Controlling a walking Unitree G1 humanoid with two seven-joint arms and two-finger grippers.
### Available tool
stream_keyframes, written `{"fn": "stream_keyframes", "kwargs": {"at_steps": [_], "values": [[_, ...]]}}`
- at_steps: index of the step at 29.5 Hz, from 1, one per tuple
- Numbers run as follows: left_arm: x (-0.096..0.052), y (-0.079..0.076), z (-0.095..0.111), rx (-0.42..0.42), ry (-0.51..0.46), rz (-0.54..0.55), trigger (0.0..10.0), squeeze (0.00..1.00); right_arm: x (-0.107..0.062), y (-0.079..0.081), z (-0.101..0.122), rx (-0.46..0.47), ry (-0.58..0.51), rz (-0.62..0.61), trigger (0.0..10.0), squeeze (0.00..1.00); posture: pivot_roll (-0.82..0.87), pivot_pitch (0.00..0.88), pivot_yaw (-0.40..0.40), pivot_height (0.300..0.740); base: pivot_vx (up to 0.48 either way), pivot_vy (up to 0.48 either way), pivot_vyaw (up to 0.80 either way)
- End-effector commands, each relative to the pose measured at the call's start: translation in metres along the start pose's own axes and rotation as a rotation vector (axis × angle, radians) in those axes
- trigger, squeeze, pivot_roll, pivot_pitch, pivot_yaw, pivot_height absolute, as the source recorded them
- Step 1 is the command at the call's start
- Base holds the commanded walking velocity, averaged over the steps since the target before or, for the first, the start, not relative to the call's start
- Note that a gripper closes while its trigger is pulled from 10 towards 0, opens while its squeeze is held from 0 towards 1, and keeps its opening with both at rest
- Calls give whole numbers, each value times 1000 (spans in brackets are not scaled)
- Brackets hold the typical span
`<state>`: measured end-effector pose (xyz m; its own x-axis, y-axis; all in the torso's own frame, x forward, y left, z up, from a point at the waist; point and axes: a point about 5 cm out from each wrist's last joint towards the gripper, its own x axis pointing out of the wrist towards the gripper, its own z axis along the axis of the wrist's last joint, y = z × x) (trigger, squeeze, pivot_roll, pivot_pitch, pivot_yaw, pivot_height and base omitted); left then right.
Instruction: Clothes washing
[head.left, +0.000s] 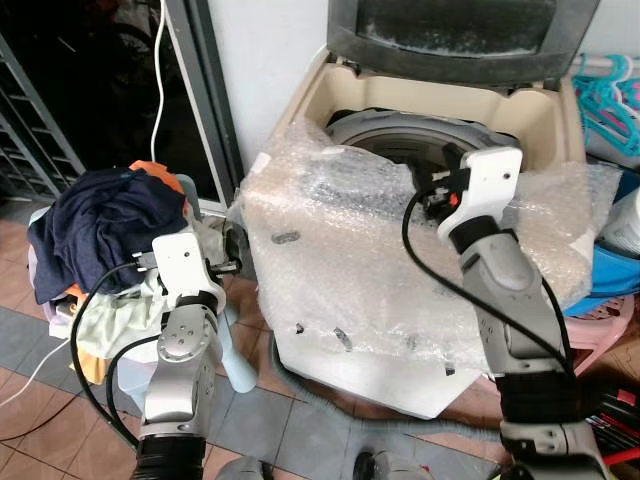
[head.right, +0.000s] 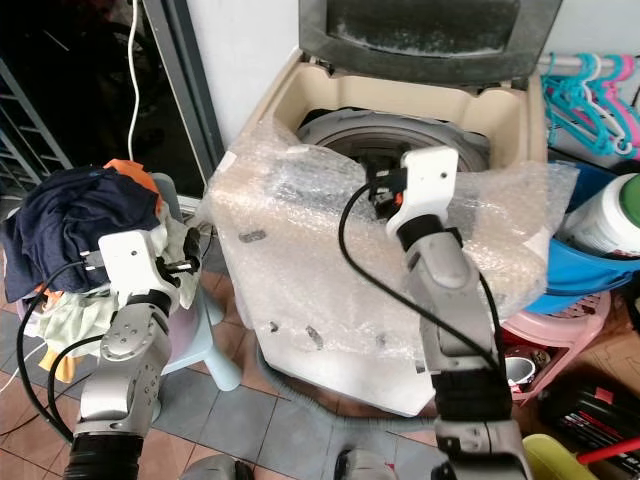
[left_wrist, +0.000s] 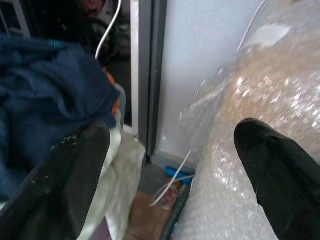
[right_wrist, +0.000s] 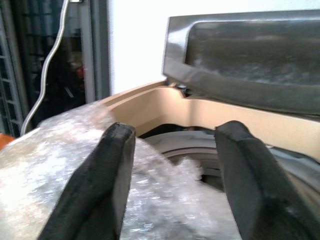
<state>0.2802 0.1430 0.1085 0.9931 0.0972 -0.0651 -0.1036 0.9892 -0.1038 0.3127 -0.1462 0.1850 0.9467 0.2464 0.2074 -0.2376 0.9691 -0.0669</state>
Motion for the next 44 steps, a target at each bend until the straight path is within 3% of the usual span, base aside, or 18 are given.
{"fn": "stream_keyframes", "kwargs": {"at_steps": [1,5,9,10,12,18,23,33,44], "values": [[-6,-3,-3,-2,25,-15,10000,0,-7,1,-1,-5,22,-30,10000,0,-59,21,63,740,0,0,0],[-10,-1,1,-9,24,-30,10000,0,-19,1,-6,-4,67,-69,10000,0,-61,48,82,740,0,0,0],[-12,-2,-1,3,37,-44,10000,0,-23,-6,-9,-75,119,-202,10000,0,-67,56,87,740,0,328,0],[-13,-4,-1,8,39,-52,10000,0,-24,0,-10,4,119,-134,10000,0,-65,63,87,740,0,349,0],[-14,-9,-1,11,44,-61,10000,0,-25,3,-10,49,122,-127,10000,0,-63,64,87,740,0,356,0],[-18,-14,1,17,43,-76,10000,0,-29,4,-21,63,212,-141,10000,0,-45,79,84,740,0,466,0],[-18,-12,1,23,51,-60,10000,0,-27,5,-14,66,150,-104,10000,0,-42,80,83,740,0,480,0],[-20,-13,-1,27,66,-60,10000,0,-25,4,-7,44,124,-88,10000,0,-47,85,85,740,0,435,786],[-21,-10,3,25,42,-46,10000,0,-24,12,-4,12,99,-26,10000,0,-39,88,82,740,0,22,778]]}}
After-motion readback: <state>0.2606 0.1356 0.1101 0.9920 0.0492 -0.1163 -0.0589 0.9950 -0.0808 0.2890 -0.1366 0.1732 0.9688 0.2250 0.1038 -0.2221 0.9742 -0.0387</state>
